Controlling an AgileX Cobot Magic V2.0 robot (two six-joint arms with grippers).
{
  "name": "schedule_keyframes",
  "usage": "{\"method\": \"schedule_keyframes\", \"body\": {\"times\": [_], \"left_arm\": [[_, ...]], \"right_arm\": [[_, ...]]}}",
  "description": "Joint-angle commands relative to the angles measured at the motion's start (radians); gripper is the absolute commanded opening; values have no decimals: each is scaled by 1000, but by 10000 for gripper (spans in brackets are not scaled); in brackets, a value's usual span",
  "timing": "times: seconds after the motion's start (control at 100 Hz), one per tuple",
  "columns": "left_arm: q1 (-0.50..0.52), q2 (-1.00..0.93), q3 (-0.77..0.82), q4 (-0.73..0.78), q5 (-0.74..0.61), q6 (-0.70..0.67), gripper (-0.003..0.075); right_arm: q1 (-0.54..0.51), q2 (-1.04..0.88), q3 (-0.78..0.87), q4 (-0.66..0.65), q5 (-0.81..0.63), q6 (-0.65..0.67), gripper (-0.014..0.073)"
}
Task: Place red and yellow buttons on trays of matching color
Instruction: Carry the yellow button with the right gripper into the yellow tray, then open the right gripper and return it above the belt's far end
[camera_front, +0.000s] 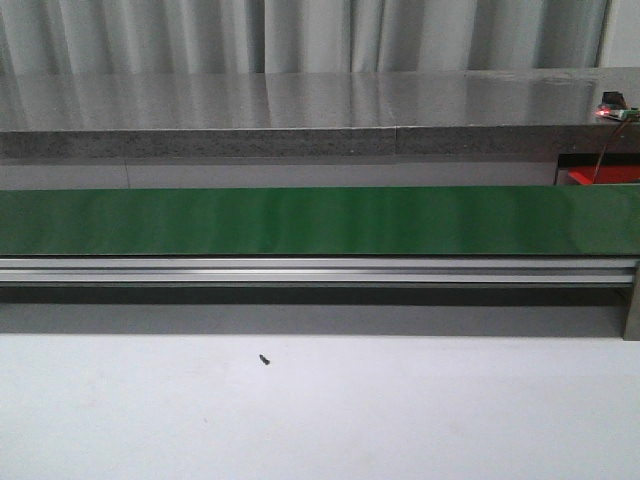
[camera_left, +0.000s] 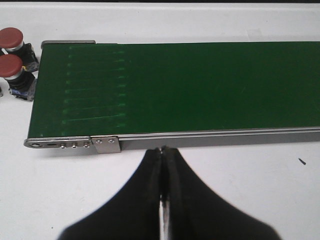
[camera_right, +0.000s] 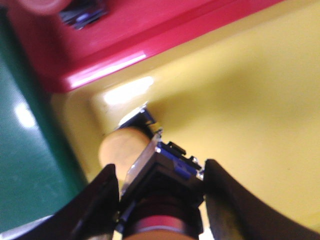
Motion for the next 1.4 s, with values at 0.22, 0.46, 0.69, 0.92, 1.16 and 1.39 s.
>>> {"method": "schedule_keyframes", "body": {"times": [0.22, 0.46, 0.69, 0.92, 1.16, 1.39], "left_arm": [[-7, -13, -26, -37, -53, -3, -20], [-7, -13, -26, -37, -53, -3, -20], [-7, -13, -26, -37, -56, -3, -20], [-7, -13, -26, -37, -56, -3, -20], [-7, -13, -26, -37, -56, -3, -20], [-7, -13, -26, -37, -56, -3, -20]], "right_arm": [[-109, -45, 88, 13, -184, 21, 258], [-128, 27, 187, 45, -295, 38, 258], [-127, 81, 184, 54, -307, 37, 259], [-127, 87, 184, 54, -311, 36, 458], [-129, 81, 184, 53, -310, 36, 523], [-130, 27, 184, 47, -325, 36, 523]]}}
